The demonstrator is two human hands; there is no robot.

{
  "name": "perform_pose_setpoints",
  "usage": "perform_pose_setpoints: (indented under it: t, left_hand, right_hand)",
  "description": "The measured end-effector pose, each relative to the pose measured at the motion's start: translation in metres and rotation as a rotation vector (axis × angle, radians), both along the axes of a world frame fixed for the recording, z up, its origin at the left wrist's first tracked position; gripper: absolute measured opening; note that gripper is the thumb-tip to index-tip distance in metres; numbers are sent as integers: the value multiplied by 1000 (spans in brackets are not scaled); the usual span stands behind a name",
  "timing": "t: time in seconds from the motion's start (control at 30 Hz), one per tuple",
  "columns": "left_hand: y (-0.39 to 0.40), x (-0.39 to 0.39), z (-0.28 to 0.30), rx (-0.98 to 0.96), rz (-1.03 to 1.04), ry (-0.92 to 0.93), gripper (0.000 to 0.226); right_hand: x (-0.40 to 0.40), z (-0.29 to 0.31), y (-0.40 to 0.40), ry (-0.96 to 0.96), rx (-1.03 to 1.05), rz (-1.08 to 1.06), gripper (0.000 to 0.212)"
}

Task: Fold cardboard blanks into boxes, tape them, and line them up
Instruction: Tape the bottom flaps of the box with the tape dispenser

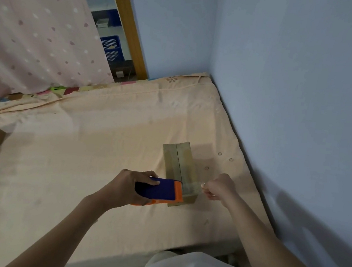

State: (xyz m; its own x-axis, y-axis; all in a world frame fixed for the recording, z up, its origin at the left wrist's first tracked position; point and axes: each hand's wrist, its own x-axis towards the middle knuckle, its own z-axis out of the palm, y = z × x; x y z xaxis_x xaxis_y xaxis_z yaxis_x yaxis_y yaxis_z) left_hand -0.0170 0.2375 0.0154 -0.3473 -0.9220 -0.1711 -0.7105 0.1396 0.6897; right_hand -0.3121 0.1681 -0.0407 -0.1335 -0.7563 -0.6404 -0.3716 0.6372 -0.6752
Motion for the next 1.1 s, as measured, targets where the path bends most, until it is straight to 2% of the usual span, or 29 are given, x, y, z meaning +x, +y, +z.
perform_pose_setpoints:
  t: [0.63,0.8,0.93,1.03,1.1]
  left_hand:
    - [-11,3,-10,52,-51,-150,54]
    - [-3,7,-14,75,-15,-91,52]
    - [0,8,-17,75,0,-70,53]
    - [-1,7,-16,65,-3,-88,53]
    - [-1,6,-17,56,-10,-95,53]
  right_hand:
    - [10,-7,0,58,52,61,13]
    - [18,-14,3,120,40,153,15]
    - [19,-20,3,177,24,295,32]
    - [21,-28,6,228,-36,281,45]
    - [25,-22,11,239,-76,258,40]
